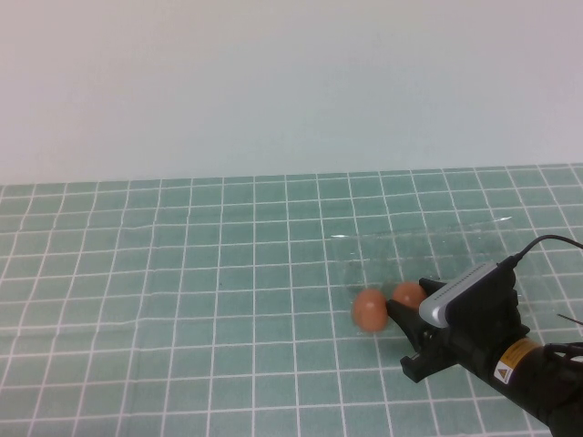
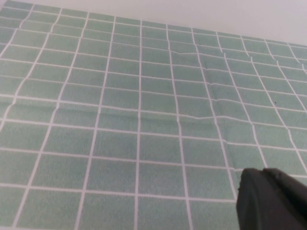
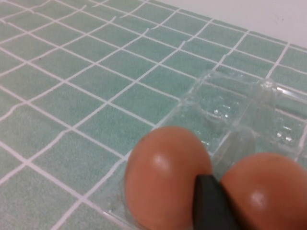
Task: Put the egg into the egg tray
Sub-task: Place the egg in the egg tray
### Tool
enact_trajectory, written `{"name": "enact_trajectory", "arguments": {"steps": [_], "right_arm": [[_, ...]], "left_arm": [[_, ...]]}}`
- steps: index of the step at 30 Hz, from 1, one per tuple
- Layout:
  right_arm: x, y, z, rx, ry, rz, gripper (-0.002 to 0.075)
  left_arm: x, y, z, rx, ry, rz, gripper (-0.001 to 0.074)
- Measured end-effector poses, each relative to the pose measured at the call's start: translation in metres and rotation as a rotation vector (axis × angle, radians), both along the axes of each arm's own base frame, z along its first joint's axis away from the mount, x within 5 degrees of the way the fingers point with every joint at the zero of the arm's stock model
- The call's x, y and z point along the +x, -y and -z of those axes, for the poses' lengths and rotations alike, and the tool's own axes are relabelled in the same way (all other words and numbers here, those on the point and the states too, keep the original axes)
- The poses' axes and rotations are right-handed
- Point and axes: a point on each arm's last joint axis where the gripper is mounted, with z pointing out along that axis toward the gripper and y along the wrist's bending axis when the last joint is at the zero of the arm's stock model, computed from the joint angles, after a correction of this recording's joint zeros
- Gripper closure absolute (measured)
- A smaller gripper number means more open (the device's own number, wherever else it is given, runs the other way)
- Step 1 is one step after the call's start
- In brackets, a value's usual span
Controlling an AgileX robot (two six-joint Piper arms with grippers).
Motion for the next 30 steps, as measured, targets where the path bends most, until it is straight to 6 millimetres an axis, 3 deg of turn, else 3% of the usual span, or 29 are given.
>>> {"name": "enact_trajectory", "arguments": {"steps": [8, 21, 30], "right_arm": [[0.0, 0.0, 0.0003, 0.003, -0.003, 0.001, 0.0347], [0.0, 0.0, 0.0003, 0.003, -0.003, 0.001, 0.025], [-0.0009, -0.0015, -0.0009, 0.001, 0.002, -0.02, 0.0244]], "left_arm": [[0.0, 0.0, 0.0, 0.0, 0.0, 0.0, 0.0736], [0.0, 0.0, 0.0, 0.0, 0.0, 0.0, 0.0736], [0.0, 0.0, 0.0, 0.0, 0.0, 0.0, 0.0736]]}}
